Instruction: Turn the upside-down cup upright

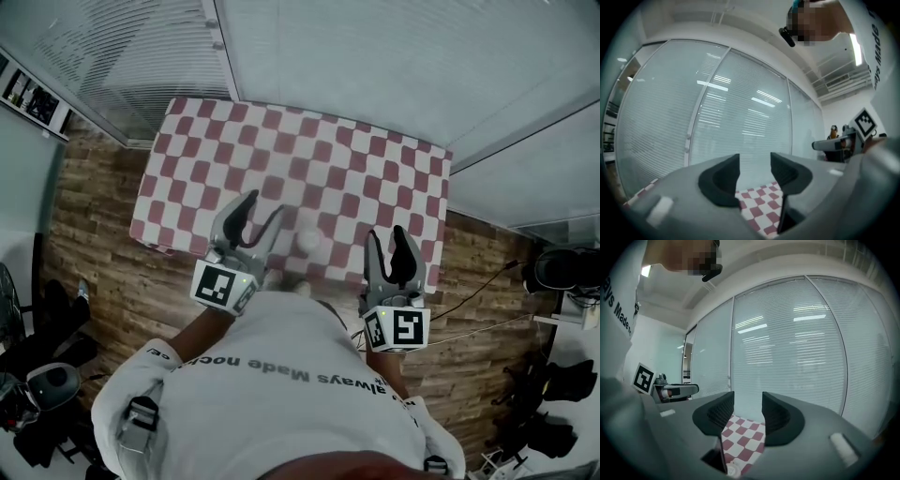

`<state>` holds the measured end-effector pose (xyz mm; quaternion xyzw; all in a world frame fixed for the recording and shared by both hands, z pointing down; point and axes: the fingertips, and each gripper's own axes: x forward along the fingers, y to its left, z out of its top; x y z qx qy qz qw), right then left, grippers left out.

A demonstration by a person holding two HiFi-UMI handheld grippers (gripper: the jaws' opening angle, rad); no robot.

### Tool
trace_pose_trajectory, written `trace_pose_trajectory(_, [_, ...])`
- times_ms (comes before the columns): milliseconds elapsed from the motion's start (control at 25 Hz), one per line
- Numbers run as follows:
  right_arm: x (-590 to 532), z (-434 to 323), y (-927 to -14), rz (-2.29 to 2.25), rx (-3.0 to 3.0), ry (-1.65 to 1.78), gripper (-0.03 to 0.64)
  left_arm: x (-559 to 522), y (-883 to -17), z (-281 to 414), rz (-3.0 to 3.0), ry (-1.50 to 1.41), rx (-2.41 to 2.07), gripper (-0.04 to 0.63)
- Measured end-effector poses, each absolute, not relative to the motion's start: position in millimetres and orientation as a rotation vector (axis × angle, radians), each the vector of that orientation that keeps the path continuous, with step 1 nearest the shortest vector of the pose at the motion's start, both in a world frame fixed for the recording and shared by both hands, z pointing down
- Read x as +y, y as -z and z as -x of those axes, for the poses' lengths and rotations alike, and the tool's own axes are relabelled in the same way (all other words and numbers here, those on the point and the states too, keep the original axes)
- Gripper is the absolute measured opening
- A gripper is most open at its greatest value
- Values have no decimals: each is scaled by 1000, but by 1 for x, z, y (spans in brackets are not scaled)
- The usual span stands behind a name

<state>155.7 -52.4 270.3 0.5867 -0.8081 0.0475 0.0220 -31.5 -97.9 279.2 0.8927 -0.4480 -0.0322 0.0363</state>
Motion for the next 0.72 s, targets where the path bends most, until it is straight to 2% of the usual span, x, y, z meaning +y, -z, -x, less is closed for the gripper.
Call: trace_pose_trajectory(720, [-63,-151,-269,-1777,-2503,-130,176,-102,-278,17,-2779,96,-1296,209])
